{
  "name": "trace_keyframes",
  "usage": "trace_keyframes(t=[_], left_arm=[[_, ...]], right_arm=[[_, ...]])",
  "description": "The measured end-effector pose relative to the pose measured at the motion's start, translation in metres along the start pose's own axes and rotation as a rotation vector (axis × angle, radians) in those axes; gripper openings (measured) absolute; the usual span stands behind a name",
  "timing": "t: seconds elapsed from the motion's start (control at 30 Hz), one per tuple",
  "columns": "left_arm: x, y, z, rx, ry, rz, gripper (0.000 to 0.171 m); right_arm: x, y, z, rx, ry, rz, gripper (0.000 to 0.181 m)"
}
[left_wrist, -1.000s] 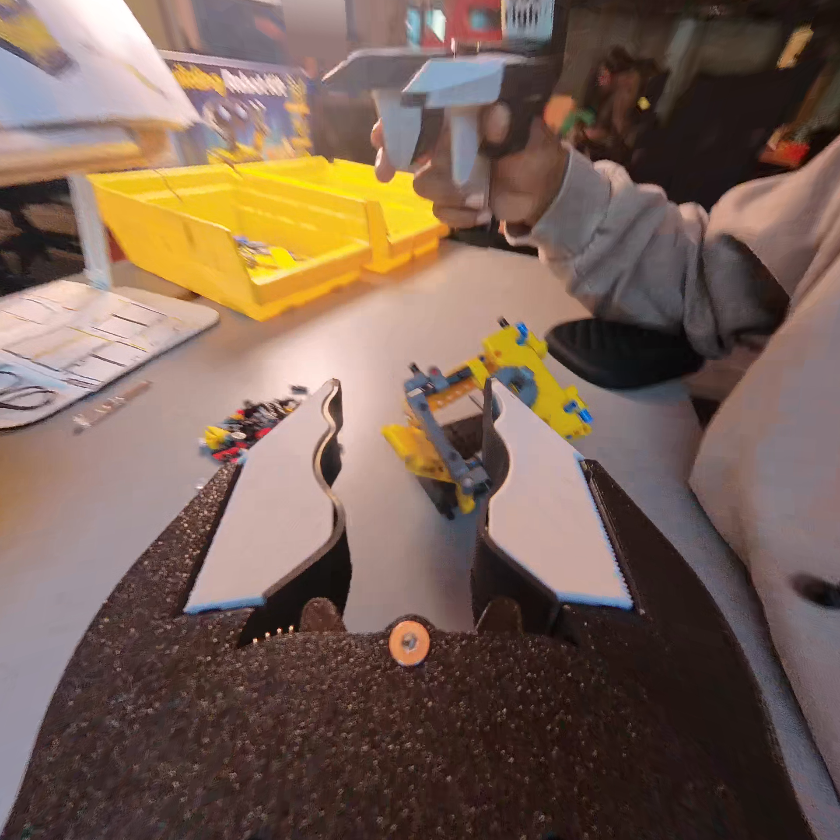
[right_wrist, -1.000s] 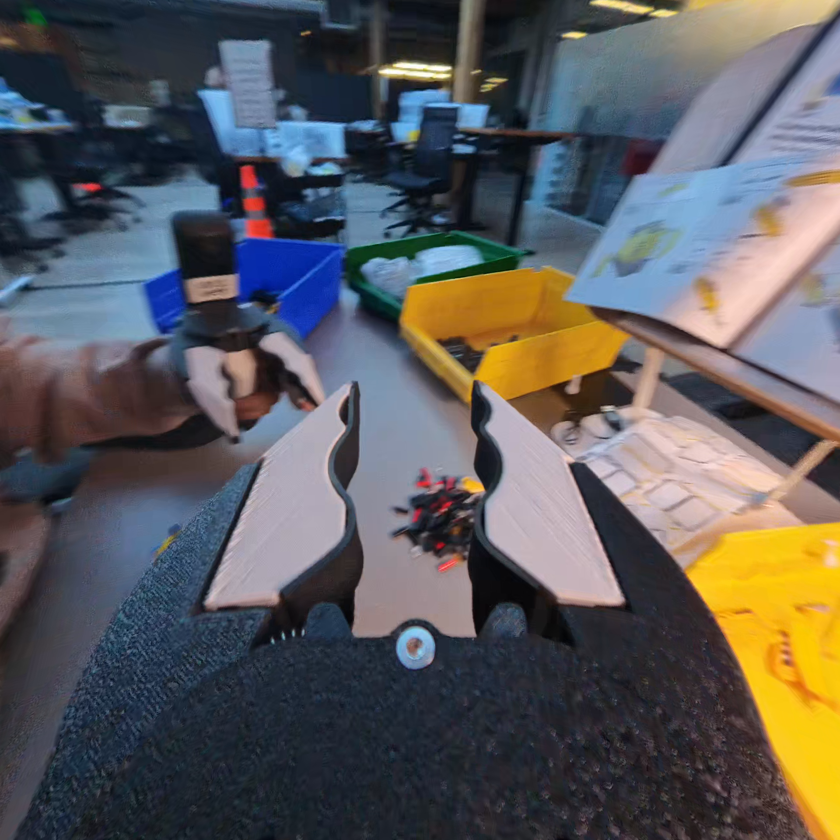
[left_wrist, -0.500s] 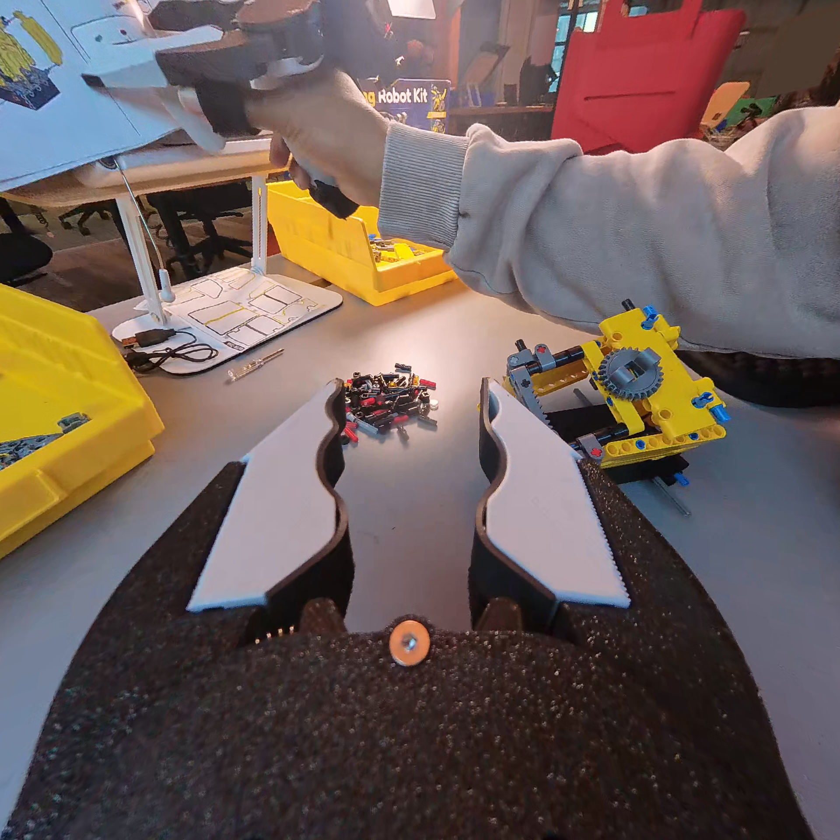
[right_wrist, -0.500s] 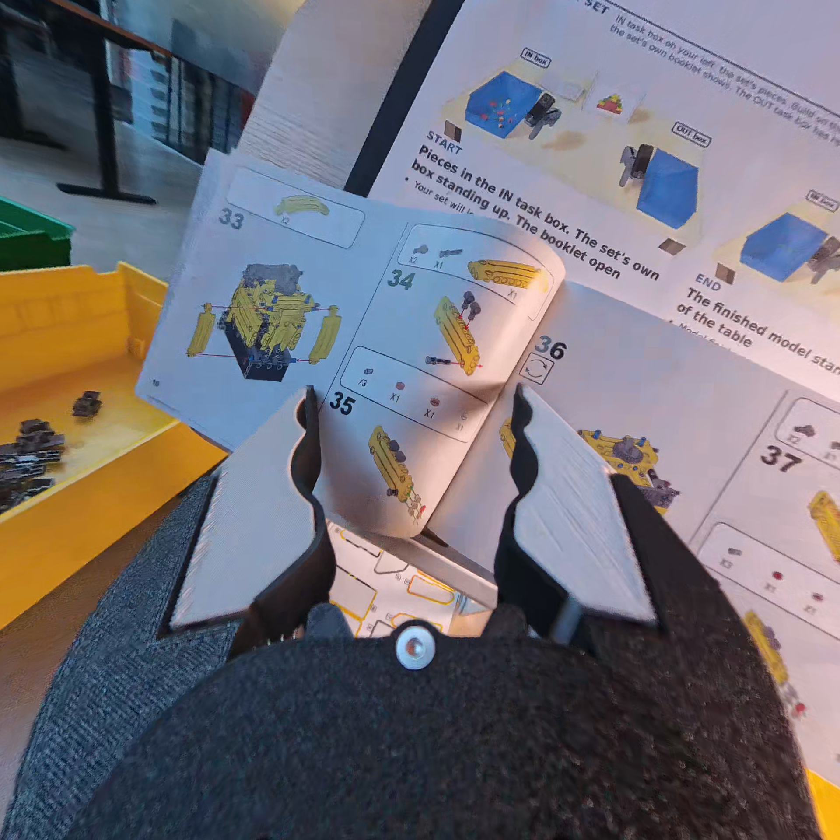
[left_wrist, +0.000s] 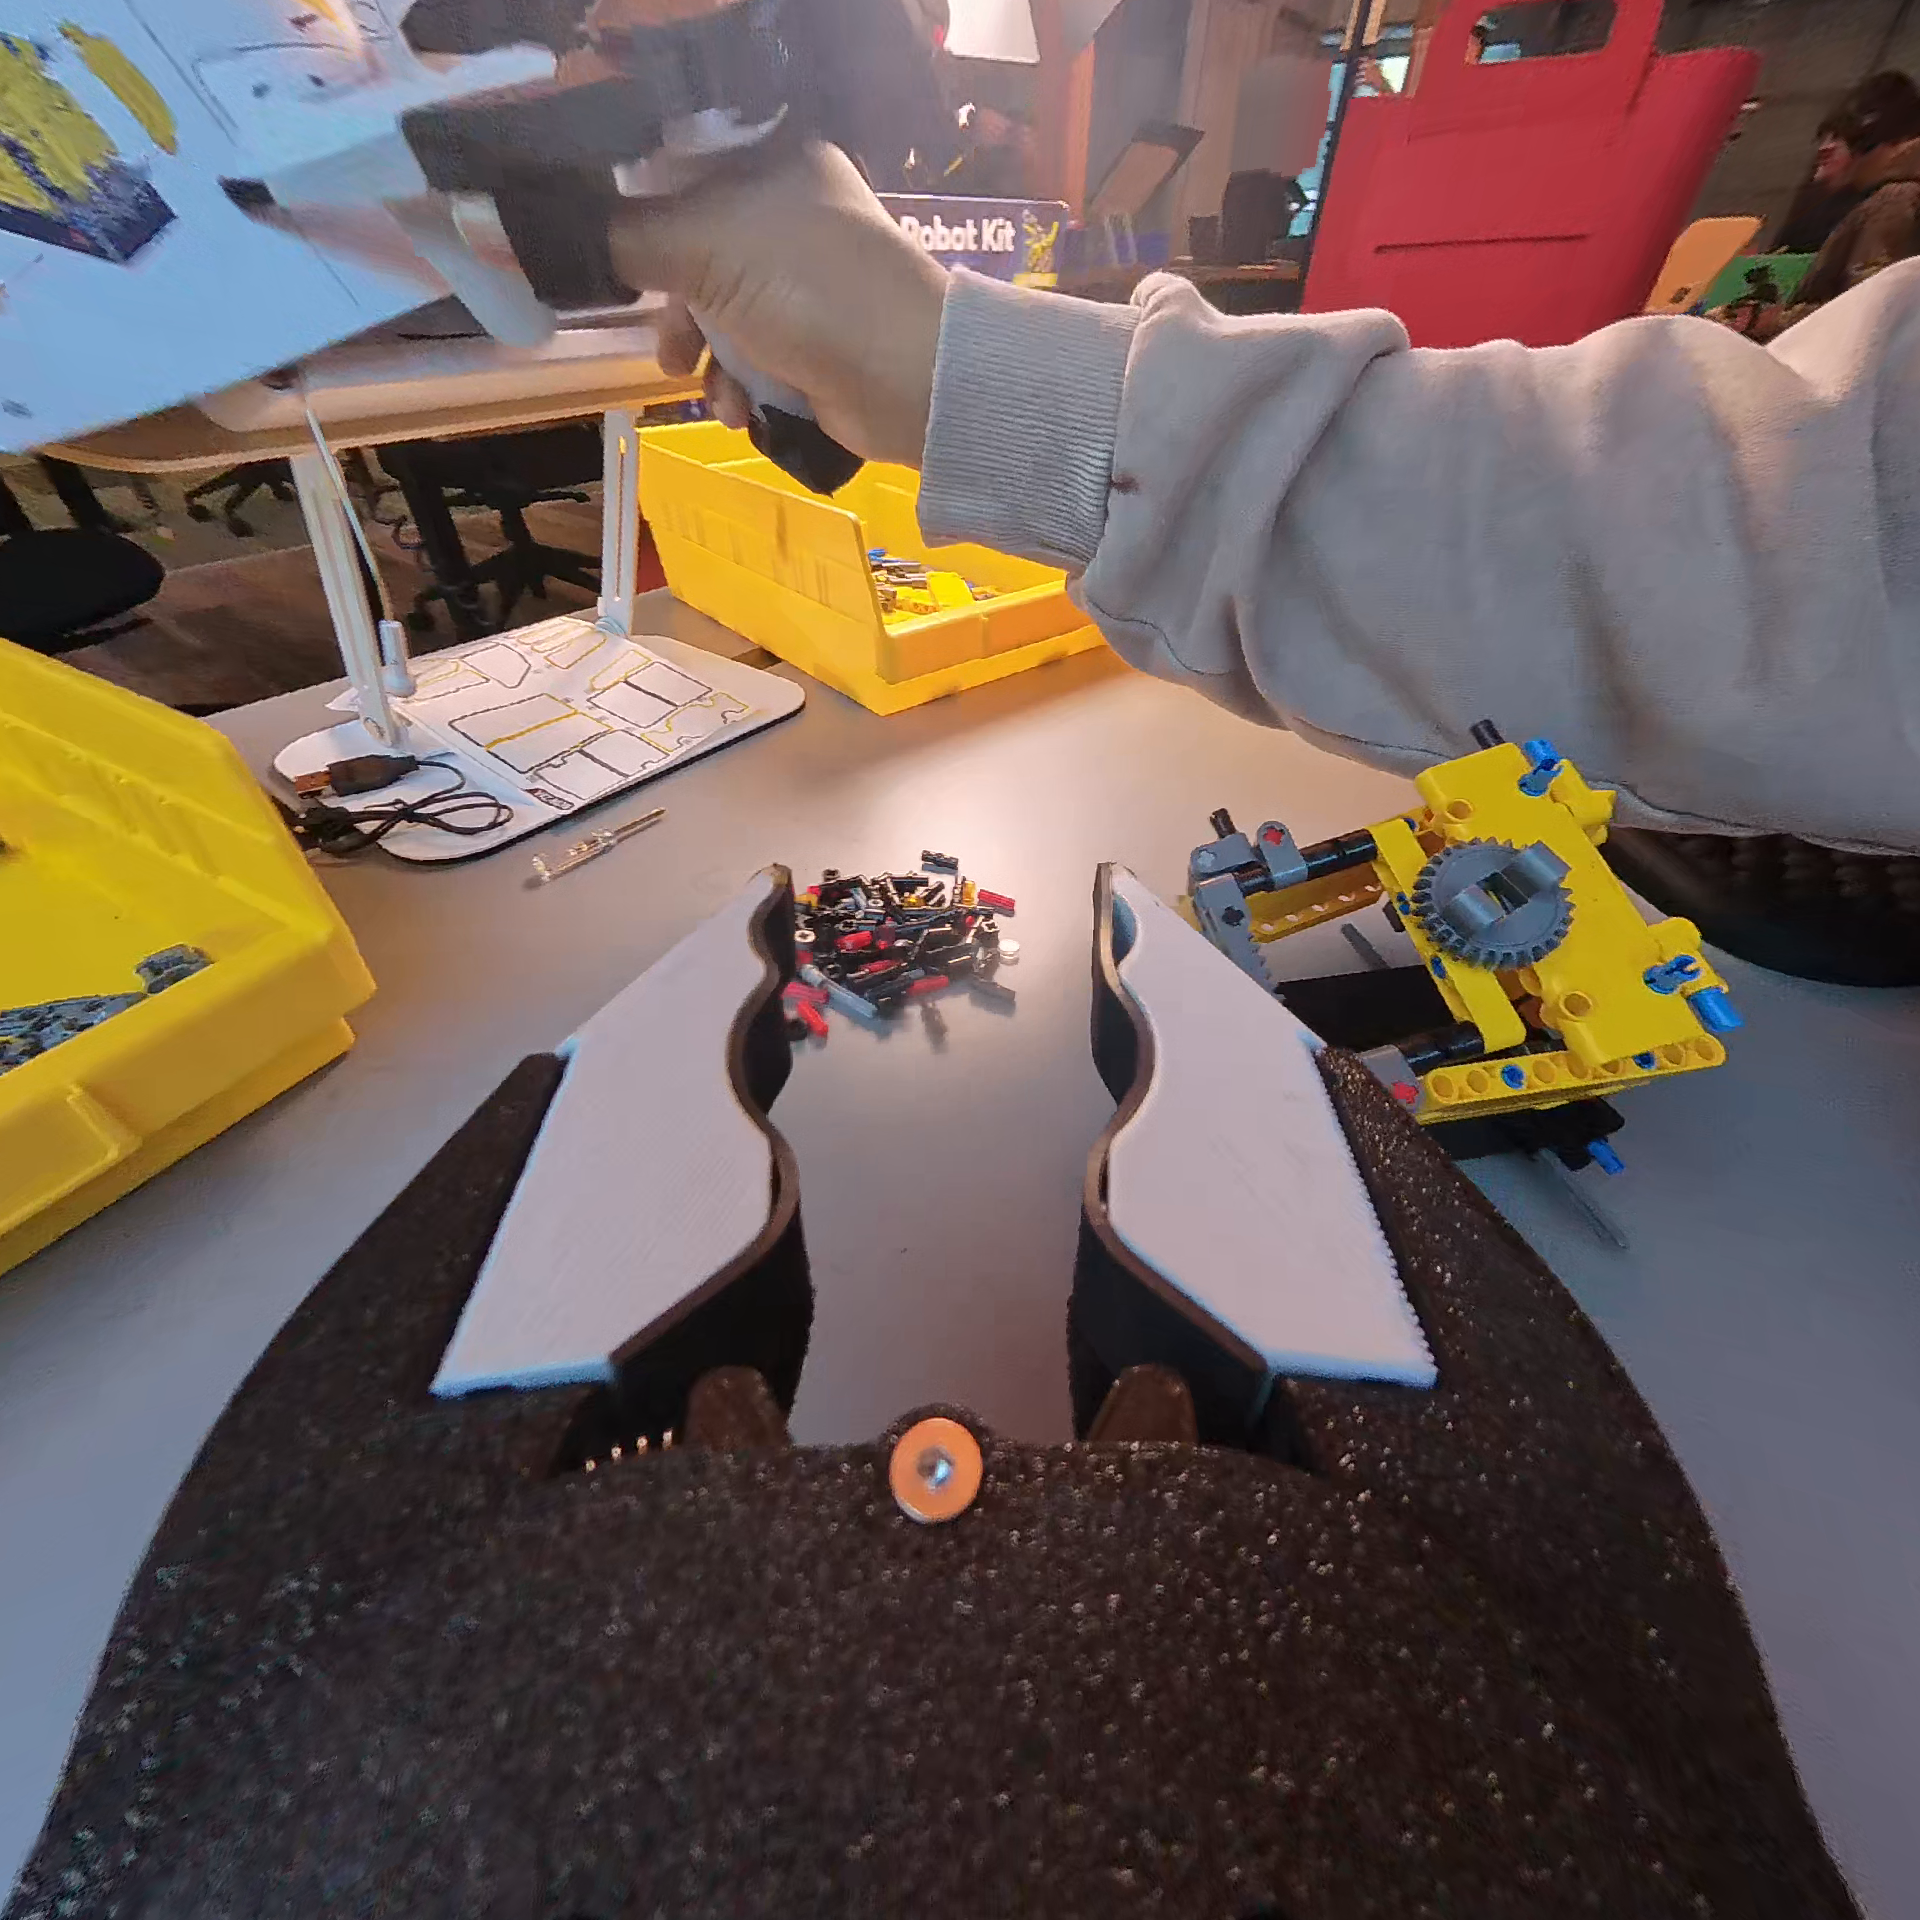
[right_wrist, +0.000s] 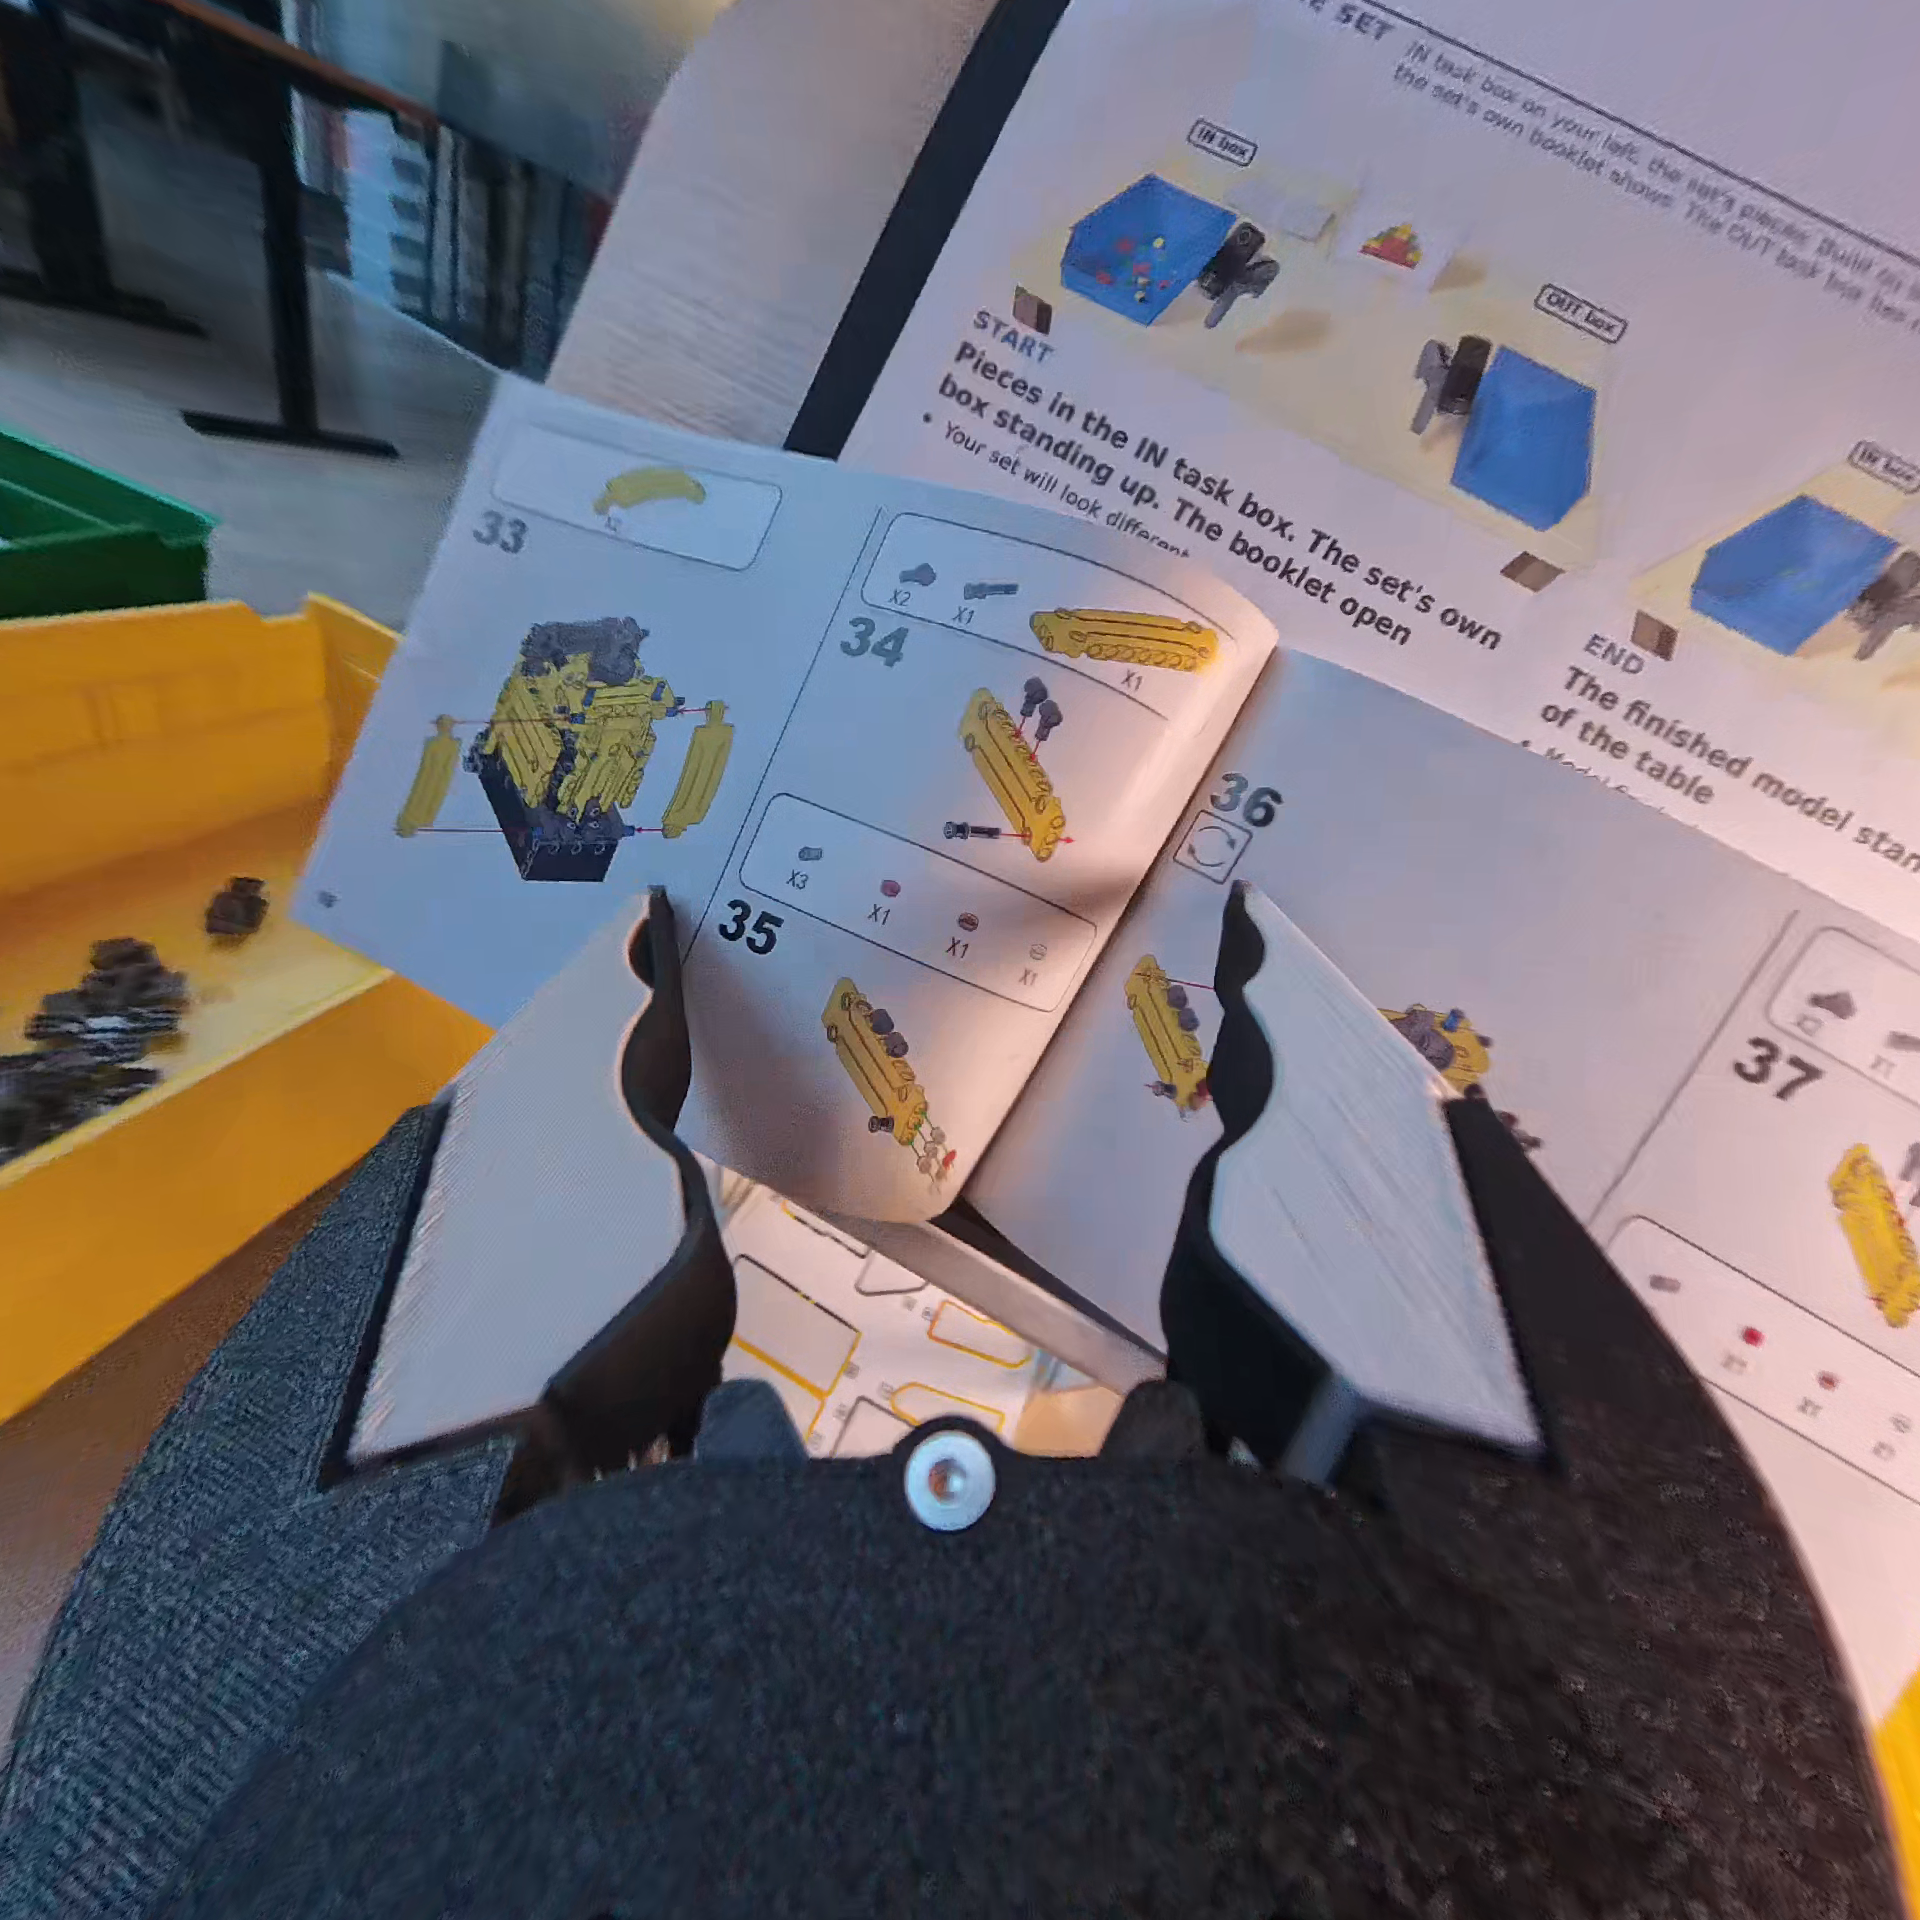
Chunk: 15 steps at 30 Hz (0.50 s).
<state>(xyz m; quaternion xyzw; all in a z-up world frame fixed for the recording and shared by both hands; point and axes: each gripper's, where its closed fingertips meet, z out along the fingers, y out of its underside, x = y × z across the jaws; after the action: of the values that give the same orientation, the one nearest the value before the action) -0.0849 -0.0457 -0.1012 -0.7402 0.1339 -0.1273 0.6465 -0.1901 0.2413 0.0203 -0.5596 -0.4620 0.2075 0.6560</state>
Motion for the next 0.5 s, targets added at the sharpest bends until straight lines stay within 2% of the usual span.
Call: trace_keyframes(t=[0.07,0.17,0.33,0.5], left_arm=[[-0.009,0.000,-0.004,0.009,-0.051,0.009,0.056],[-0.027,-0.001,-0.013,0.023,-0.142,0.007,0.058],[-0.050,0.000,-0.015,0.037,-0.205,-0.126,0.060],[-0.050,0.004,-0.010,0.022,-0.192,-0.149,0.060]], right_arm=[[0.002,0.005,0.004,-0.011,0.042,-0.058,0.089],[0.010,0.002,-0.002,0.042,0.036,0.024,0.056],[0.025,0.000,-0.015,0.082,0.006,0.097,0.047],[0.036,0.006,-0.022,0.073,-0.064,0.237,0.040]])
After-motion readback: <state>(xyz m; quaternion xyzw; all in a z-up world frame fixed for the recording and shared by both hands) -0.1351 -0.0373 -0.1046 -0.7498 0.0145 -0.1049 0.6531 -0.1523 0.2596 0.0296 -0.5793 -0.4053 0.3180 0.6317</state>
